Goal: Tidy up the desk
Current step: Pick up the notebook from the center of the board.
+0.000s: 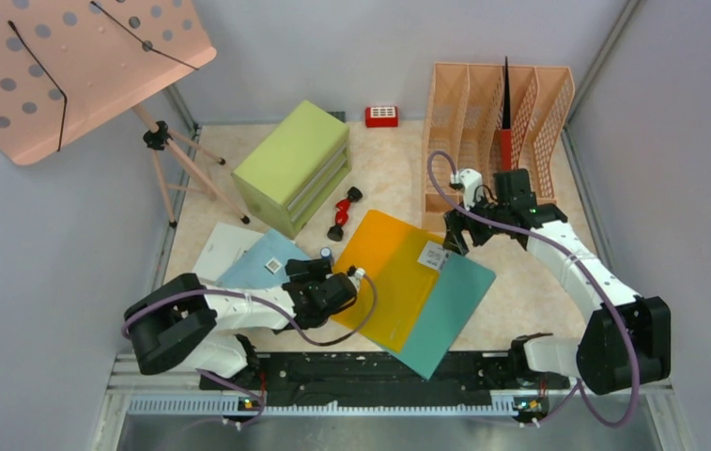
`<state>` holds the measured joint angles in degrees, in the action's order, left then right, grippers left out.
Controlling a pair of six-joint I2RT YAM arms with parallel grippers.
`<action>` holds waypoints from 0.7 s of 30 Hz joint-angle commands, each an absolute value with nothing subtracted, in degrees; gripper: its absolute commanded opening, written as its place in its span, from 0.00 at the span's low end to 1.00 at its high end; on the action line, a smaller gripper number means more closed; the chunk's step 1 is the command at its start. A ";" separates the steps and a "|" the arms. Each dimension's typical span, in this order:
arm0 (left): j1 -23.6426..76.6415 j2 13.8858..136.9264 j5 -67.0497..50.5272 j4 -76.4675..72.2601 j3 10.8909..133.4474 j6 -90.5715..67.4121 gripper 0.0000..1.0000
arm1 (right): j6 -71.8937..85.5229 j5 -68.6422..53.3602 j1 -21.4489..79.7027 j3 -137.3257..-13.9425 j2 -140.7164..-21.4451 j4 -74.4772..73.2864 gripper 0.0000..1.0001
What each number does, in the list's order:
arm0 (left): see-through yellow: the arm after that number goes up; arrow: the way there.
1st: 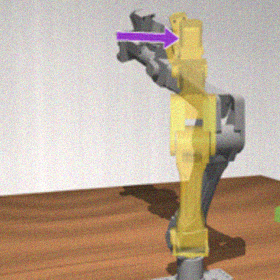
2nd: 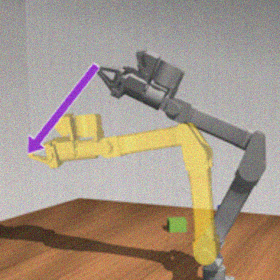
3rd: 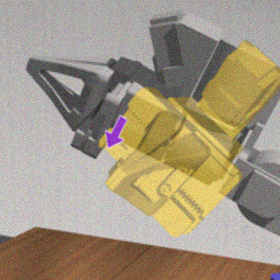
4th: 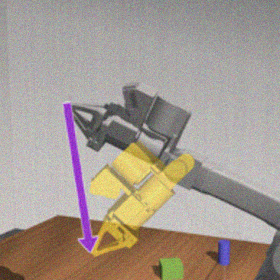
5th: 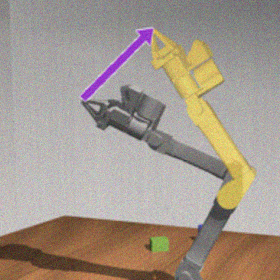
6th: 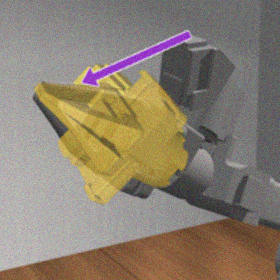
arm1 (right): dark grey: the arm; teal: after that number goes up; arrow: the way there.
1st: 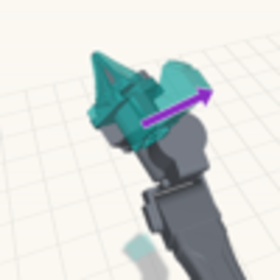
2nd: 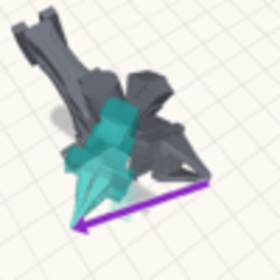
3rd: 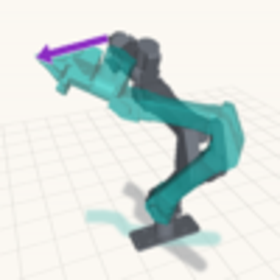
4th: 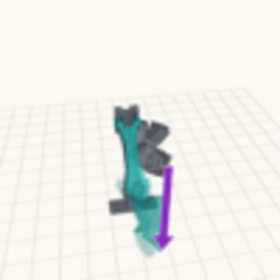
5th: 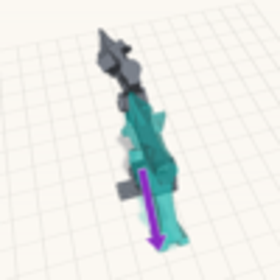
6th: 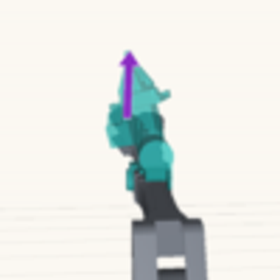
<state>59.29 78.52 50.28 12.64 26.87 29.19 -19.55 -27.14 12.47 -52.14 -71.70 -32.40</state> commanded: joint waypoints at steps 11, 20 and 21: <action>60.21 74.52 53.70 7.90 27.83 33.28 0.44 | -20.87 -28.04 12.03 -54.59 -71.91 -31.76 0.78; 60.19 67.39 55.50 10.91 32.46 37.86 0.02 | -21.44 -27.56 12.02 -57.28 -72.63 -34.08 0.78; 60.15 66.21 55.42 12.12 33.53 37.99 0.00 | -21.43 -27.75 12.05 -58.36 -72.78 -34.82 0.78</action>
<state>59.88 71.29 53.93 10.98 27.99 35.22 -20.27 -27.09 12.45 -53.19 -72.10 -33.61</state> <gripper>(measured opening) 0.354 0.784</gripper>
